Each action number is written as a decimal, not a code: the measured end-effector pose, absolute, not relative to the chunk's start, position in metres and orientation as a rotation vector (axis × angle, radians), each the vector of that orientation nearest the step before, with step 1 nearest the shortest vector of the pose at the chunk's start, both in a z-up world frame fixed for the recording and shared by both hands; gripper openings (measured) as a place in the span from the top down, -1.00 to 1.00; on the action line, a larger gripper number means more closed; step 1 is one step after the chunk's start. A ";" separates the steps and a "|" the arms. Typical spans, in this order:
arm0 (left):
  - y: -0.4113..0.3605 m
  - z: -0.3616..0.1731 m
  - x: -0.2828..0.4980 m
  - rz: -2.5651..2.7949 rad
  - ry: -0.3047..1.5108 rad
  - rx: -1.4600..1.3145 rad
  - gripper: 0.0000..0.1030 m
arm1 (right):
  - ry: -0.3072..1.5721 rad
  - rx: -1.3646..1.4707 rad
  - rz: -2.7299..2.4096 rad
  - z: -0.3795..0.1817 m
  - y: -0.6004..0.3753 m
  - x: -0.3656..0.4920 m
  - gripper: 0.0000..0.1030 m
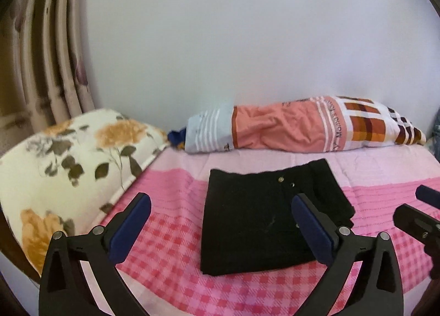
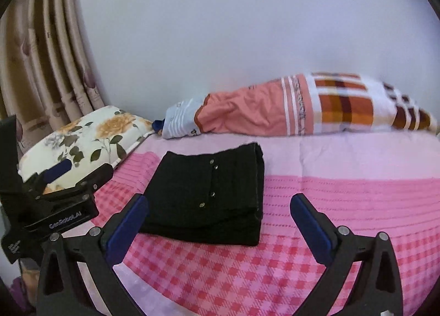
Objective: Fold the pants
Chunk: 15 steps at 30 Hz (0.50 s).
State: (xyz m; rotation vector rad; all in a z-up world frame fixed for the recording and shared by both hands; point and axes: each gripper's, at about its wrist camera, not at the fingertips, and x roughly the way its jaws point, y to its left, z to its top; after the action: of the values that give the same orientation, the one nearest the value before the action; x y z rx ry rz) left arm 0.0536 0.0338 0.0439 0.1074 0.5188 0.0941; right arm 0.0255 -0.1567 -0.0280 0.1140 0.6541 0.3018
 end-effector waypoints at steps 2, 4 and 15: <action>0.034 0.050 0.047 0.087 0.505 0.099 -0.99 | 0.636 0.104 0.290 -0.021 -0.155 0.020 -1.00; 0.035 0.056 0.041 0.083 0.487 0.087 -0.99 | 0.627 0.104 0.281 -0.016 -0.155 0.016 -1.00; 0.050 0.096 0.017 0.201 0.400 -0.013 -1.00 | 0.610 0.112 0.306 0.000 -0.154 0.003 -1.00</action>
State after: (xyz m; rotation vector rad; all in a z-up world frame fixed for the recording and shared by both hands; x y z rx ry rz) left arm 0.0167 0.0498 0.0961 -0.0126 0.3999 0.2013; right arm 0.0029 -0.1538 -0.0001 0.1124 0.6105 0.3063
